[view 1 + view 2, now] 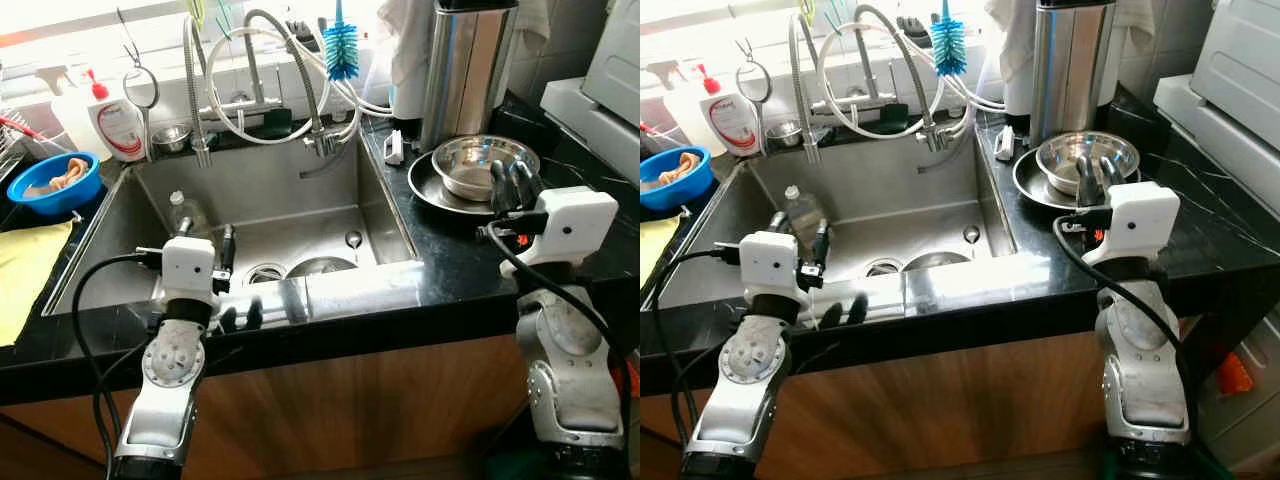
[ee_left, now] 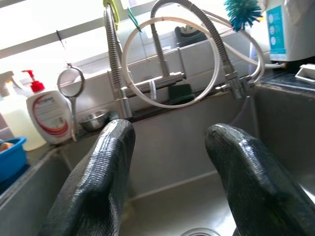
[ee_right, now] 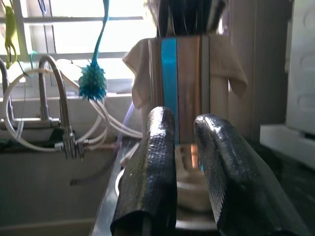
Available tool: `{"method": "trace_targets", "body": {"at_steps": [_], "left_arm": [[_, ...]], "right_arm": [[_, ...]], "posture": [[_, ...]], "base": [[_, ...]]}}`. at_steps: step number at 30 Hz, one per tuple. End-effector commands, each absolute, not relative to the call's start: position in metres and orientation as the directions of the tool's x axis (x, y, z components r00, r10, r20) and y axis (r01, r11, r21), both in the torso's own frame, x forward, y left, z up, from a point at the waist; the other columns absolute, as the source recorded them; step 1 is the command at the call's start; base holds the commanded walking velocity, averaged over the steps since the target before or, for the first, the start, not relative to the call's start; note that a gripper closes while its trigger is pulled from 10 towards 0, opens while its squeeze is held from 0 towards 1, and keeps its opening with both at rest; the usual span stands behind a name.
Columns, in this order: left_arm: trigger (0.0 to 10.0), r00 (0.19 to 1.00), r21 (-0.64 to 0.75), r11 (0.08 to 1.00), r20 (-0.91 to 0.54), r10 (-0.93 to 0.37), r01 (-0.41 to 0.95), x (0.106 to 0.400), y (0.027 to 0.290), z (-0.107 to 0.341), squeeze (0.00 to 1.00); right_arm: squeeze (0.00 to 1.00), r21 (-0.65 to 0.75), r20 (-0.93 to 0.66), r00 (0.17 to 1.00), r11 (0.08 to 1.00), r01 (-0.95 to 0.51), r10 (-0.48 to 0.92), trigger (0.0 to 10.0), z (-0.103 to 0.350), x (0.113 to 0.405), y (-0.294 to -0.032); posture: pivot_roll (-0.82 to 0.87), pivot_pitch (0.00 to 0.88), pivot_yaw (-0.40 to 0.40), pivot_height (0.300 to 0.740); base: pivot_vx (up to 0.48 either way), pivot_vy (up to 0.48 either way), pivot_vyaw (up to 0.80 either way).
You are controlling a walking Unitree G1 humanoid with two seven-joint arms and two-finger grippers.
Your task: Kitchen organization
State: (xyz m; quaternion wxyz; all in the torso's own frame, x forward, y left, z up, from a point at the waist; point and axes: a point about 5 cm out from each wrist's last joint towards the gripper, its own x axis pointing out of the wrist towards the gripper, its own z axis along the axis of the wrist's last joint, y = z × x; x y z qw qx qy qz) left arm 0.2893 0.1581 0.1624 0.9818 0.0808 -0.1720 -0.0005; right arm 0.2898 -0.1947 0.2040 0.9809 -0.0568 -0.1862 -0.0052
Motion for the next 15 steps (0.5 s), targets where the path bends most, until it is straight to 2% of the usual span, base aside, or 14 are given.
{"method": "trace_targets", "body": {"at_steps": [1, 5, 8, 12, 15], "left_arm": [[10.0, 0.941, 0.142, 0.99, 0.336, -0.027, -0.022, 0.2891, 0.1613, 0.16, 0.0], [10.0, 0.94, 0.143, 0.989, 0.339, -0.026, -0.025, 0.2906, 0.1615, 0.1612, 0.0], [10.0, 0.94, 0.145, 0.989, 0.339, -0.028, -0.023, 0.2914, 0.162, 0.1618, 0.0], [10.0, 0.939, 0.147, 0.989, 0.341, -0.036, -0.015, 0.2922, 0.1622, 0.1633, 0.0], [10.0, 0.939, 0.143, 0.99, 0.341, -0.032, -0.018, 0.2925, 0.1621, 0.1634, 0.0]], "right_arm": [[0.0, -0.102, 0.37, 0.929, 0.995, 0.022, 0.017, 10.0, 0.2053, 0.2877, -0.1891], [0.0, -0.109, 0.375, 0.927, 0.994, 0.021, 0.022, 10.0, 0.207, 0.2894, -0.1865], [0.0, -0.126, 0.389, 0.921, 0.992, 0.029, 0.022, 10.0, 0.2102, 0.2899, -0.186], [0.0, -0.128, 0.395, 0.919, 0.991, 0.029, 0.024, 10.0, 0.2128, 0.2915, -0.1855], [0.0, -0.118, 0.394, 0.919, 0.992, 0.037, 0.013, 10.0, 0.2147, 0.2927, -0.1874]], "posture": [[-0.24, 0.0, 0.142, 0.74], [-0.25, 0.0, 0.142, 0.74], [-0.25, 0.0, 0.142, 0.74], [-0.25, 0.0, 0.142, 0.74], [-0.24, 0.0, 0.139, 0.74]], "base": [[0.0, 0.0, 0.0], [0.0, 0.0, 0.0], [0.0, 0.0, 0.44], [0.319, 0.0, 0.63], [0.33, 0.0, 0.0]]}}
